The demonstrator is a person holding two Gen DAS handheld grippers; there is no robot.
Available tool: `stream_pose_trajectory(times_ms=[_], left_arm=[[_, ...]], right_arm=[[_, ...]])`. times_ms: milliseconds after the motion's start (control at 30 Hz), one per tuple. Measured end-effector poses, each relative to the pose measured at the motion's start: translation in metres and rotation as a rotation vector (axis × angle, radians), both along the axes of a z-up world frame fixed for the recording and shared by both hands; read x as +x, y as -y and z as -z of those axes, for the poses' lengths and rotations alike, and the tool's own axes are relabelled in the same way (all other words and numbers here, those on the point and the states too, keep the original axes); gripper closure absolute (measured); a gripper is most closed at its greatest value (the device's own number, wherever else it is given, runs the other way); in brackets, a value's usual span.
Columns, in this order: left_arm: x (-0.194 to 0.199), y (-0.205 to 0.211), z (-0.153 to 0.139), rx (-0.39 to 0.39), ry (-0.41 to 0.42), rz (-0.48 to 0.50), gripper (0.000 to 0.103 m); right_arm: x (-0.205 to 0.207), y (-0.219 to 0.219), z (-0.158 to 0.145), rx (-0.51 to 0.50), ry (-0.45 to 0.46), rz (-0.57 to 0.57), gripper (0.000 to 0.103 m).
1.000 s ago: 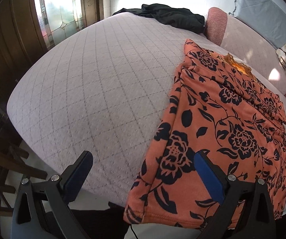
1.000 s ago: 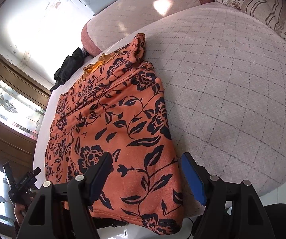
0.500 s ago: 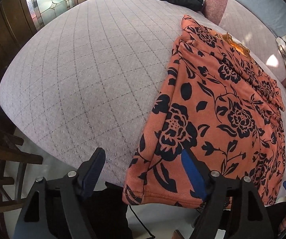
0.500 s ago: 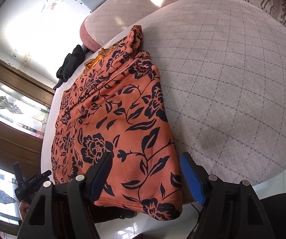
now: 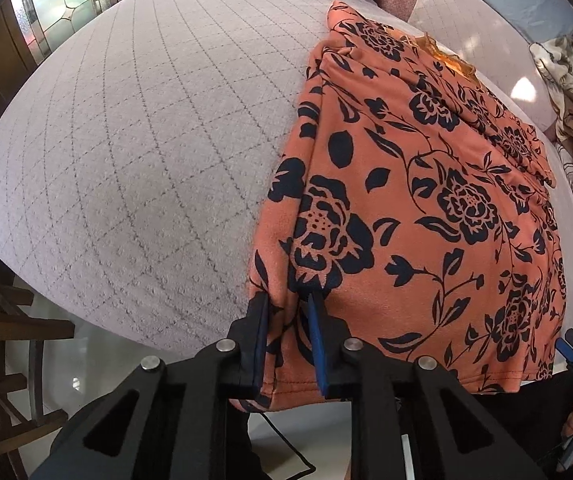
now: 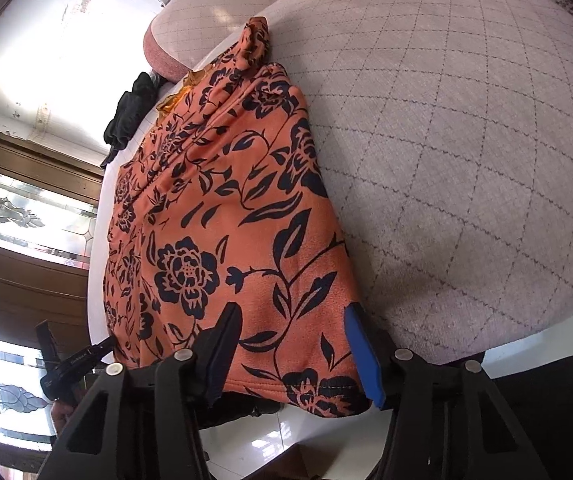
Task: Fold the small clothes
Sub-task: 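Grasp the dress hem with the left tool while the right tool grasps it too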
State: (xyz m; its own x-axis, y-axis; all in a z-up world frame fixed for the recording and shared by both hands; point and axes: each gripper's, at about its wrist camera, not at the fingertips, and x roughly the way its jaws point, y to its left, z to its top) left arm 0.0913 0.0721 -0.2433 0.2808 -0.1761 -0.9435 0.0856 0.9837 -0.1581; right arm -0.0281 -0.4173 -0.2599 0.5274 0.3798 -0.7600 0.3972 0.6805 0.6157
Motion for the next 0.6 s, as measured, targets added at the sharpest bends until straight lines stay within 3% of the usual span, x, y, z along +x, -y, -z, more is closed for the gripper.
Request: stream_pose_trajectory(times_ms=[33, 67, 167, 200, 333, 367, 400, 467, 500, 567, 600], left_arm=[[0.002, -0.001, -0.001, 0.005, 0.004, 0.000, 0.082], [0.003, -0.002, -0.002, 0.010, 0.005, -0.004, 0.074], [0.006, -0.005, -0.004, 0.032, 0.003, -0.018, 0.023], [0.006, -0.005, -0.005, 0.033, 0.006, -0.017, 0.022], [0.006, 0.000, -0.001, 0.024, -0.020, 0.011, 0.023], [0.005, 0.002, 0.003, 0.023, -0.032, 0.010, 0.037], [0.005, 0.002, 0.008, 0.015, -0.051, 0.010, 0.064], [0.005, 0.001, 0.010, 0.012, -0.053, -0.003, 0.067], [0.004, 0.001, 0.010, 0.010, -0.051, -0.001, 0.074], [0.004, 0.001, 0.007, 0.016, -0.046, 0.014, 0.083], [0.004, 0.001, 0.006, 0.019, -0.047, 0.019, 0.083]], right_arm=[[0.000, 0.001, -0.001, -0.008, -0.003, 0.012, 0.050], [-0.001, 0.004, -0.001, -0.007, -0.002, 0.025, 0.050], [-0.001, 0.010, 0.001, -0.040, -0.065, 0.059, 0.050], [-0.001, 0.010, 0.003, -0.053, -0.090, 0.060, 0.050], [0.001, -0.002, 0.009, -0.086, -0.145, 0.007, 0.048], [0.000, -0.006, 0.008, -0.099, -0.144, -0.007, 0.048], [0.000, -0.010, 0.009, -0.108, -0.146, -0.020, 0.048], [0.001, -0.015, 0.010, -0.118, -0.150, -0.027, 0.048], [0.001, -0.018, 0.011, -0.132, -0.151, -0.027, 0.049], [0.002, -0.024, 0.009, -0.180, -0.159, -0.045, 0.057], [0.002, -0.026, 0.008, -0.200, -0.165, -0.051, 0.066]])
